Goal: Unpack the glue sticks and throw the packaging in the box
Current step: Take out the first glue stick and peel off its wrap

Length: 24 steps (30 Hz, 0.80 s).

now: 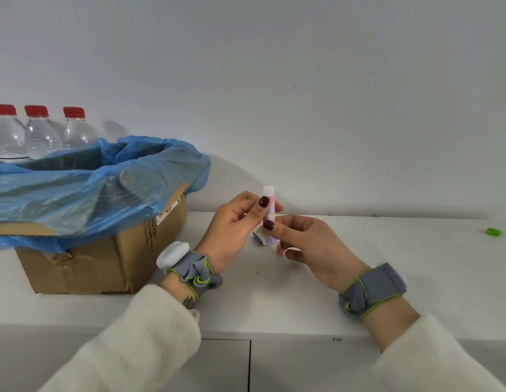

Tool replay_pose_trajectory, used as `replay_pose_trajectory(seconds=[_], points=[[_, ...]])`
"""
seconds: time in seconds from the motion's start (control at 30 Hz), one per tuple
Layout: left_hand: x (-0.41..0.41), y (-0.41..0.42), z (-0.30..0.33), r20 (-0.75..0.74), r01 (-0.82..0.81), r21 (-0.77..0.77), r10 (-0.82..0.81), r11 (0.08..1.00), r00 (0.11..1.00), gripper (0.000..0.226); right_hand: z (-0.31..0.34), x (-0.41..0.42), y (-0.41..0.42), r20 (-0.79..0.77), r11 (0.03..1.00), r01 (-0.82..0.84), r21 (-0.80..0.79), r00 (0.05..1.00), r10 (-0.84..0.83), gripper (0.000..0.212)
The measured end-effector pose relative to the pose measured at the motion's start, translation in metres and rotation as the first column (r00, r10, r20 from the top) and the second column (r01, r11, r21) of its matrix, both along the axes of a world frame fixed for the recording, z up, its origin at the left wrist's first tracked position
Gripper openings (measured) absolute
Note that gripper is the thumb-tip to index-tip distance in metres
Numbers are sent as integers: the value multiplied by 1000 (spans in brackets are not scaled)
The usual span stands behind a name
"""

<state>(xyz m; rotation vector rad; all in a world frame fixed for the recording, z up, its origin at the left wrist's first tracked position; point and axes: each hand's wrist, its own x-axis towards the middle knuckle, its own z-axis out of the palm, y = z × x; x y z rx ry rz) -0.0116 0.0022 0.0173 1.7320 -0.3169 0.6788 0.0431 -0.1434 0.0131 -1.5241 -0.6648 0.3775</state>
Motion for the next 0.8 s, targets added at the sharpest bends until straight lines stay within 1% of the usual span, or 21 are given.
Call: replay_pose_trajectory(seconds=[0.07,0.13,0.2,0.27,0.33,0.37,0.43,0.57,0.7,0.8], points=[[-1,0,1,0,-5,-15,5,1000,1000,28,1,0,0,5,1000,-25,10,1000,25,48],[-1,0,2,-2,-15,-31,15,999,1000,29,1,0,1,19,998,-67,14,998,66,45],[-2,0,3,3,-16,-46,16,999,1000,29,1,0,1,19,989,-144,24,989,143,37],[-2,-2,3,-3,15,-53,-16,998,1000,30,0,-1,1,30,974,-225,12,974,225,27],[-3,-3,2,-20,53,-61,-55,997,998,30,0,-3,2,50,967,-255,-14,966,255,21],[-3,-4,2,-24,71,-73,-73,995,997,30,0,-4,2,50,968,-251,-17,967,251,21],[-3,-5,1,-16,87,-87,-89,992,996,29,0,-4,2,34,976,-217,-14,976,217,31],[-1,-2,0,7,37,-28,-37,999,999,31,0,-1,1,-19,994,-106,0,994,106,45],[0,0,0,0,24,-51,-24,998,1000,33,0,0,1,-17,995,-96,35,995,96,38],[1,1,0,0,40,-99,-40,994,999,32,0,1,2,-11,986,-157,48,987,158,29]])
